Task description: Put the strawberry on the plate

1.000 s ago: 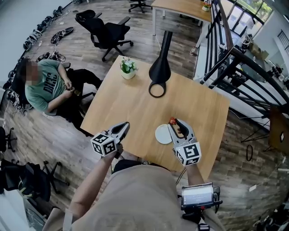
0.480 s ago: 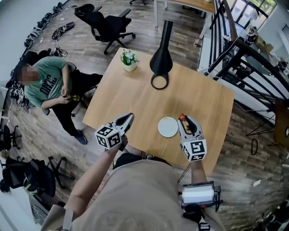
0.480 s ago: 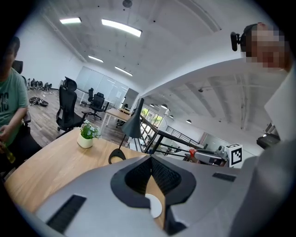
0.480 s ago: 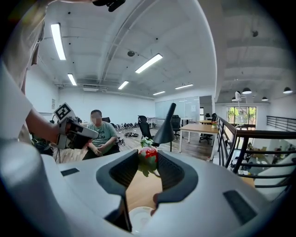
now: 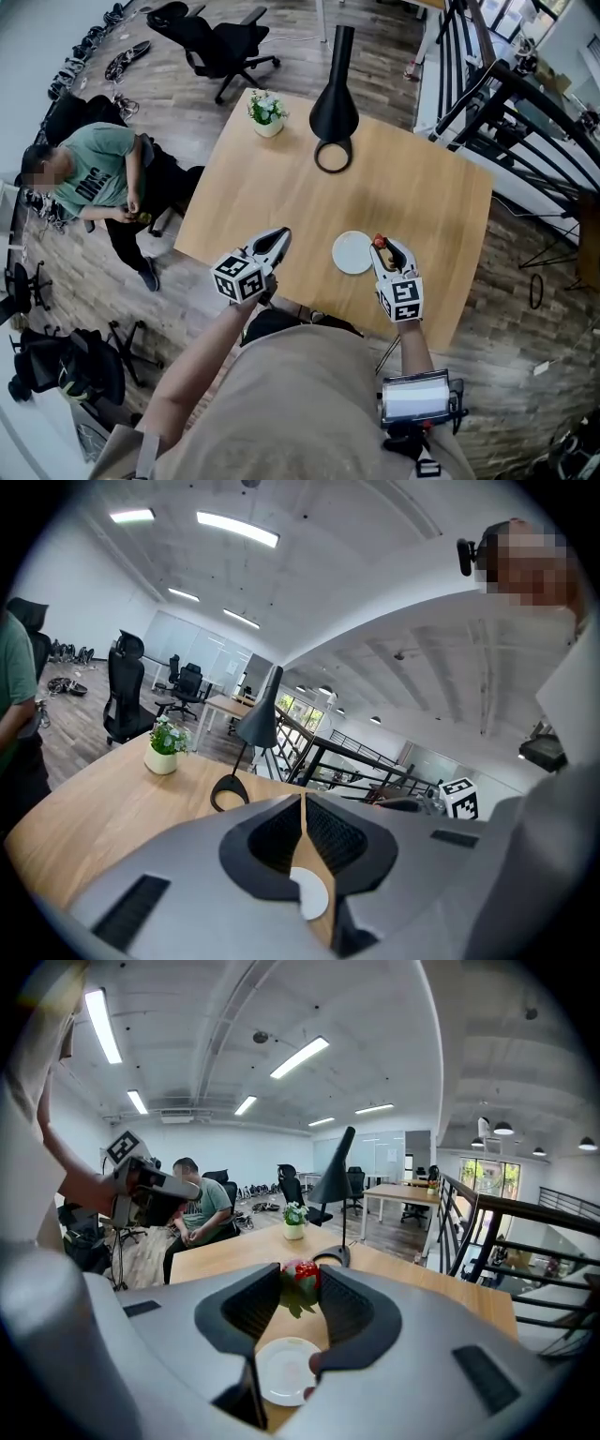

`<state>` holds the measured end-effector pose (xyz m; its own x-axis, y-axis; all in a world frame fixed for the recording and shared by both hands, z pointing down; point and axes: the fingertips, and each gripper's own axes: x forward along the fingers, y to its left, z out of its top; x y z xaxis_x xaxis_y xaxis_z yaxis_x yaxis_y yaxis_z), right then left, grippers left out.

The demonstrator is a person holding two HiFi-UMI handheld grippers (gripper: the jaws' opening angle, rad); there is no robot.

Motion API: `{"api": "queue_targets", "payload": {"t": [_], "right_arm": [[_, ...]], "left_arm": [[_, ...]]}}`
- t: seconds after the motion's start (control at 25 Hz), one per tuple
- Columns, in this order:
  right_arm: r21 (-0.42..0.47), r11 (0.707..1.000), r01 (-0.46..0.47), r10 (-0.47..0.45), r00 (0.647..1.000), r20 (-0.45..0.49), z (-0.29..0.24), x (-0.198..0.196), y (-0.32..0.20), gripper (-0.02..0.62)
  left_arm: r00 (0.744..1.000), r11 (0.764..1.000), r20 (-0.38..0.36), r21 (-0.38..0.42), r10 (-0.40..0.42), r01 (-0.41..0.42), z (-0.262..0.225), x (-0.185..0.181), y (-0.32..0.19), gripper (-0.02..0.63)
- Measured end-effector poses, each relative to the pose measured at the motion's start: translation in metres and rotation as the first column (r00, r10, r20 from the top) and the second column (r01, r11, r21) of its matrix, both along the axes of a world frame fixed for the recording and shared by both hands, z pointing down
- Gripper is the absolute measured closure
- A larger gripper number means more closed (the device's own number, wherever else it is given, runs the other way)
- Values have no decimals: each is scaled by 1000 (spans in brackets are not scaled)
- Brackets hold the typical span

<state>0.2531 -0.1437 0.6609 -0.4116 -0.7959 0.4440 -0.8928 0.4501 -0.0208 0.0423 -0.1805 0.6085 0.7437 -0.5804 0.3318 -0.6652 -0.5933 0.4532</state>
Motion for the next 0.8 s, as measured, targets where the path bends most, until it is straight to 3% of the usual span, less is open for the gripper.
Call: {"api": "queue_targets", "payload": {"t": [0.36, 0.8], "right_arm": [[-150, 989, 8, -10, 1000, -11, 79, -3, 6, 471], [-336, 942, 20, -51, 995, -82, 183, -9, 15, 471]], "left_arm": [[997, 998, 70, -64, 31, -26, 38, 4, 11, 604], [987, 994, 152, -99, 52, -37, 64, 2, 20, 604]]}}
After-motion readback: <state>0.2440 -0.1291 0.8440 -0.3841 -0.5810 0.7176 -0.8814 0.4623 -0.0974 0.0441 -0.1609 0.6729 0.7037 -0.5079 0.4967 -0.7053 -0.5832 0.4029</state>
